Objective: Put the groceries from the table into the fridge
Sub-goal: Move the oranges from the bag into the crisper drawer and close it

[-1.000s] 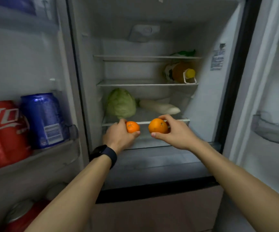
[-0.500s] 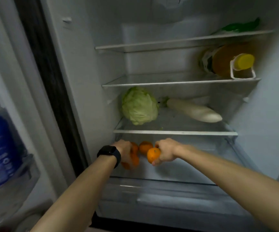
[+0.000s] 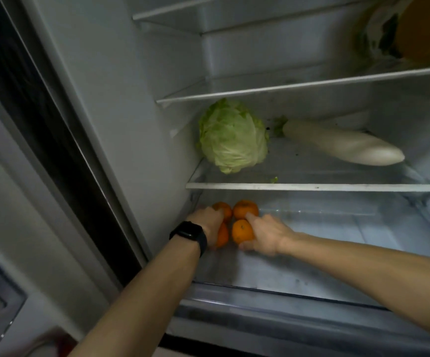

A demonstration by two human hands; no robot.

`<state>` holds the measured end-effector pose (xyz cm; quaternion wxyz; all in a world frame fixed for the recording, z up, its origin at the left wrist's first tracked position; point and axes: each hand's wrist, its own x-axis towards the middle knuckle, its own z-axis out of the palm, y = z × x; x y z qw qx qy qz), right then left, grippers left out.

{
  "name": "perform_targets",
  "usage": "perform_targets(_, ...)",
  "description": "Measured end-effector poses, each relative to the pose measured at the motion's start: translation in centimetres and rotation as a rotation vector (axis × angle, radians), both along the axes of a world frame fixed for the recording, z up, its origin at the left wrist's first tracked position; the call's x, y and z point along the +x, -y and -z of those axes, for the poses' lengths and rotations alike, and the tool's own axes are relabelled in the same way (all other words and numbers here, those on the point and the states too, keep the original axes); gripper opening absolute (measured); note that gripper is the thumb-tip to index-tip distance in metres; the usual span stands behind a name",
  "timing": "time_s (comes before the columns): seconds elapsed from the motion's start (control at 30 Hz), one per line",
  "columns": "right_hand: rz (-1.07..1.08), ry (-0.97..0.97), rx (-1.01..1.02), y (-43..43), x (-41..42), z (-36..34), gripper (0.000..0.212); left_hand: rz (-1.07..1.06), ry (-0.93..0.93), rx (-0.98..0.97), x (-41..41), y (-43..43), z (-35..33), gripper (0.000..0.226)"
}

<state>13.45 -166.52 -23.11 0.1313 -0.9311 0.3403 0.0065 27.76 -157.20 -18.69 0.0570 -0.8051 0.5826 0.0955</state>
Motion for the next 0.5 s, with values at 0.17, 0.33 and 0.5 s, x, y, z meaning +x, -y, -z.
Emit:
perform_targets(0.17, -0.031, 0.058, 0.023, -0.8, -0.2, 0.4, 0.071, -0.011, 0.026, 0.003, -0.2, -0.1, 0.0, 0.051)
perform_targets(0.33, -0.022, 0.039, 0.043, -0.6, 0.0, 0.6, 0.077, -0.005, 0.027, 0.0, -0.3, -0.1, 0.1, 0.055)
perform_targets(0.5, -0.078, -0.085, 0.0, 0.0, 0.4, -1.7, 0.073, -0.017, 0.012, -0.003, -0.2, -0.5, -0.1, 0.051)
